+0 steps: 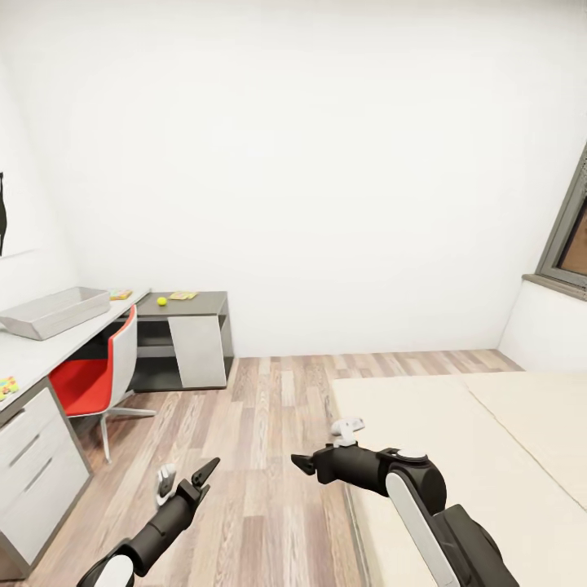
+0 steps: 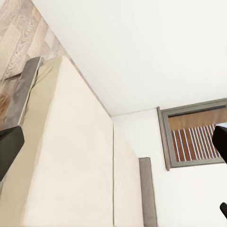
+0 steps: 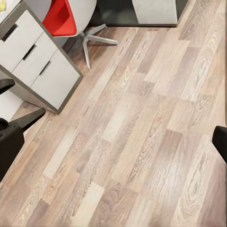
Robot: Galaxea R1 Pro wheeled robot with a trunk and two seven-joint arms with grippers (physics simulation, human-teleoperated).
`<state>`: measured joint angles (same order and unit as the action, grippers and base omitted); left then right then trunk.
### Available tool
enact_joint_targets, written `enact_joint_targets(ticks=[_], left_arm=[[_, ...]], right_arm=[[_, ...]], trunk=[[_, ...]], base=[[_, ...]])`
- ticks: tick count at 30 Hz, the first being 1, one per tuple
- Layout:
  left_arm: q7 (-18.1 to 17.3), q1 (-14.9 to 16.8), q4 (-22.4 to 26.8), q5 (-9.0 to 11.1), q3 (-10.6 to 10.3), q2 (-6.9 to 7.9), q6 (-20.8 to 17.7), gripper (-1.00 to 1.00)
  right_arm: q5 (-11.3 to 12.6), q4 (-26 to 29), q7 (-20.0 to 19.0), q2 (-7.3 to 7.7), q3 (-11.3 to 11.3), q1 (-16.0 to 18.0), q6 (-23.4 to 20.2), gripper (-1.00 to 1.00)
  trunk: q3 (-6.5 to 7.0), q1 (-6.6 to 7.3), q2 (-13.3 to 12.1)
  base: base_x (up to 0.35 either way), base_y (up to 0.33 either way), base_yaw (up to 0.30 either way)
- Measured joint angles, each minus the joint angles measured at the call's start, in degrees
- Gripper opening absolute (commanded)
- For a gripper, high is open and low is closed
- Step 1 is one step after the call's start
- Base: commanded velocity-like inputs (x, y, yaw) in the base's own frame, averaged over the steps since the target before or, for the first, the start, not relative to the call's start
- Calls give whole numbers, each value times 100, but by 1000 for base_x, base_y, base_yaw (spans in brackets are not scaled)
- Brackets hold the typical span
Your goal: Put all the toys in the child's room - the three board games (two on the bed and one on the table), the two jigsaw puzzles on the table, and the tennis ball on the table - inside the toy box on the table in the child's room.
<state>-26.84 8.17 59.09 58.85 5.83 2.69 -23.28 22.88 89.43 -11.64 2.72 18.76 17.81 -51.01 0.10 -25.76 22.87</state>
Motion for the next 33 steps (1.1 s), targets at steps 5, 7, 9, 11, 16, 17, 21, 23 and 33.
enact_joint_targets(ticks=[5, 7, 9, 11, 16, 17, 21, 23, 33], left_arm=[[0, 0, -1, -4, 6, -10, 3, 100], [0, 0, -1, -6, 9, -14, 10, 100], [0, 0, -1, -5, 10, -14, 14, 100], [1, -1, -1, -5, 11, -12, 16, 100], [-2, -2, -1, 15, 15, -5, 23, 100], [-2, -2, -1, 16, 15, -5, 23, 100], [-5, -6, -1, 39, 17, 0, 28, 100], [-4, -6, -1, 42, 18, 1, 29, 100], [0, -9, -1, 49, 16, 4, 32, 100]], right_arm=[[1, 1, 0, 1, 0, 0, 0, 100], [2, 1, 0, 3, 1, 0, -1, 100], [2, -1, 0, 3, 1, 0, 0, 100], [2, -1, -1, 4, 2, 0, 1, 100], [1, -1, -1, 6, 2, 0, 2, 100], [2, -1, -1, 6, 2, 0, 2, 100], [2, -2, -1, 6, 2, 0, 2, 100], [1, -2, -1, 6, 3, 0, 3, 100], [3, -2, 0, 6, 3, 0, -3, 100]], trunk=[[0, 0, 0], [0, 0, 0], [0, 0, 1], [0, 0, 1], [0, -1, 0], [0, -1, 0], [0, -2, 1], [0, -2, 1], [0, -1, 1]], base=[[0, -274, 0], [0, -223, 0], [0, -179, 0], [0, -129, 0], [-19, -75, 0], [-75, -47, 0], [-122, -30, 0], [-124, -22, 0], [-56, -9, 0]])
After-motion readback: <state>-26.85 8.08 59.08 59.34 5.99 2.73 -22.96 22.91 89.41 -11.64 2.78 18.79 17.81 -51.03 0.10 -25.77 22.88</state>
